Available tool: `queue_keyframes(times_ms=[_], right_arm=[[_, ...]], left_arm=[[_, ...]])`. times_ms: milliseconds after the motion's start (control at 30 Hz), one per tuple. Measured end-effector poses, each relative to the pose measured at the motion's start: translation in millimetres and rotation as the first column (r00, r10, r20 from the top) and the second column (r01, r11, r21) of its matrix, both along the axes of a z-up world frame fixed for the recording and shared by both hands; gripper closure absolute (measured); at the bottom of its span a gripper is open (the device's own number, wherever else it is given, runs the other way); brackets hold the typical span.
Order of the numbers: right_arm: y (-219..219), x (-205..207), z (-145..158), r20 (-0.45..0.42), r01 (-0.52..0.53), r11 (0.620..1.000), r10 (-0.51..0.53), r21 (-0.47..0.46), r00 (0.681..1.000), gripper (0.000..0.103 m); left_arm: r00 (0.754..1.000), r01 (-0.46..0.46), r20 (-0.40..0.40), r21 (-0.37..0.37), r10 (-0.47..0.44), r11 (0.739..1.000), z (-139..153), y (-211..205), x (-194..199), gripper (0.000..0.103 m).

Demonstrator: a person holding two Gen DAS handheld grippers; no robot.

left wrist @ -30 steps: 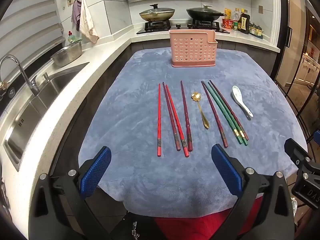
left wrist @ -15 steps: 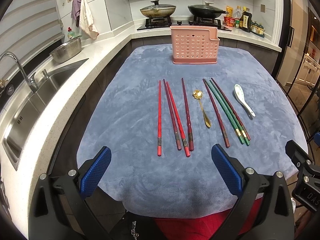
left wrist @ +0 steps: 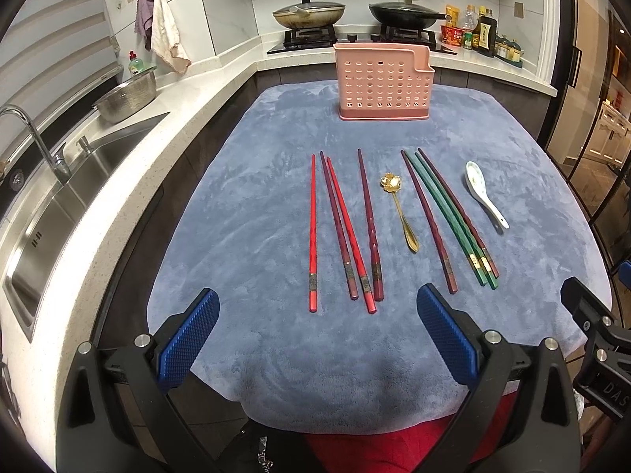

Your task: Organize utensils

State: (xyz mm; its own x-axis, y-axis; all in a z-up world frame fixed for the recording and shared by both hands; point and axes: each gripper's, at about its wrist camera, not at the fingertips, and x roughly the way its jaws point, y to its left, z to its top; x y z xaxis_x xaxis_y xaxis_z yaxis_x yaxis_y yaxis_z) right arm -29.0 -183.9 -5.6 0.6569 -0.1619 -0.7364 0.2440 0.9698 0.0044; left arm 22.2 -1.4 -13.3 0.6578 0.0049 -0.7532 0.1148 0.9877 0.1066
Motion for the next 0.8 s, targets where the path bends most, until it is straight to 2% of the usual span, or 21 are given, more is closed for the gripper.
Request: queue_keyframes(times_ms=[800], right_arm=[[-4.3, 18.2, -3.6, -0.030, -0.002, 1.000, 0.003, 0.013, 1.000, 0.007]], left_arm=[[1.000, 0.000, -0.021, 0.009, 0.000, 1.000, -2.0, -5.2, 19.9, 0.007]])
